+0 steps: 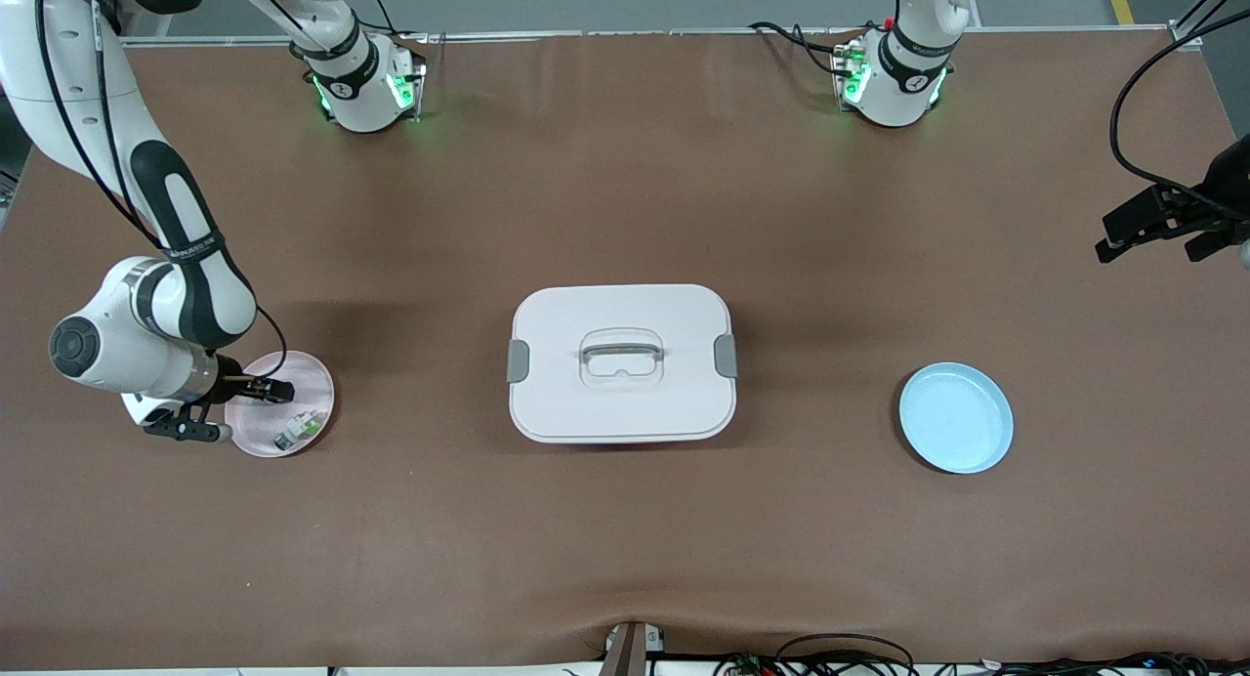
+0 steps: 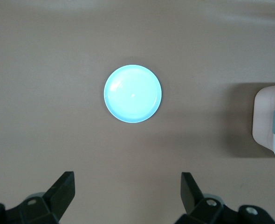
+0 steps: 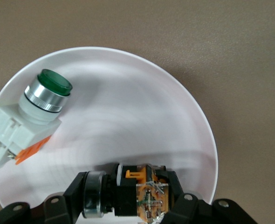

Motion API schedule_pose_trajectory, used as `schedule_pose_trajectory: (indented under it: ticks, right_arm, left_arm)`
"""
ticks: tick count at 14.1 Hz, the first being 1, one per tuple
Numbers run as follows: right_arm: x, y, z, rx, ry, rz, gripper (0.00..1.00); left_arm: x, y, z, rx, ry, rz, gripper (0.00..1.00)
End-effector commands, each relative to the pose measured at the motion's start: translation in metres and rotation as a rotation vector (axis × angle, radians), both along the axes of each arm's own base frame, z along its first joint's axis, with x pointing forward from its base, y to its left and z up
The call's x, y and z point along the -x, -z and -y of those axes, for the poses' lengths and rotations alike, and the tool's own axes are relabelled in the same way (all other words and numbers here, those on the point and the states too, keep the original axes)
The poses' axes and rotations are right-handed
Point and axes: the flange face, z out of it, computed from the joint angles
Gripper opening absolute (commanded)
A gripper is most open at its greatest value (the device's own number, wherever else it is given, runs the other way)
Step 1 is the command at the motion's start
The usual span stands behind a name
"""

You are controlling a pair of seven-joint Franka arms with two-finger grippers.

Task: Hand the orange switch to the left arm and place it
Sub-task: 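Close the right gripper on the black-orange switch and lift it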

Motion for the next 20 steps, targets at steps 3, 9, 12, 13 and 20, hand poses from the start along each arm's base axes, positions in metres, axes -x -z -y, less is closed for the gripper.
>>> schedule_pose_trajectory:
  ticks: [3, 9, 12, 13, 20]
  right_arm:
    - [-0.001, 0.006, 0.002, -0.024, 0.003, -0.009, 0.0]
    - [-0.001, -0.005, -0.004, -0.158, 0.131, -0.09, 0.0]
    - [-0.01, -0.028, -0.008, -0.183, 0.196, -0.179, 0.0]
    - [-0.013, -0.038, -0.012, -0.186, 0.233, -0.218, 0.0]
    - [-0.039, -0.136, -0.082, -0.181, 0.523, -0.467, 0.0]
  left_arm:
    - [0.003, -0.005, -0.003, -0.003, -0.006, -0.002, 1.0]
    - [0.003, -0.005, -0.003, -0.004, -0.005, -0.002, 1.0]
    - [0.003, -0.005, -0.003, -0.004, -0.005, -0.002, 1.0]
    - [0.003, -0.005, -0.002, -0.004, -0.003, -0.002, 1.0]
    - [0.003, -0.005, -0.002, -0.004, 0.0, -0.002, 1.0]
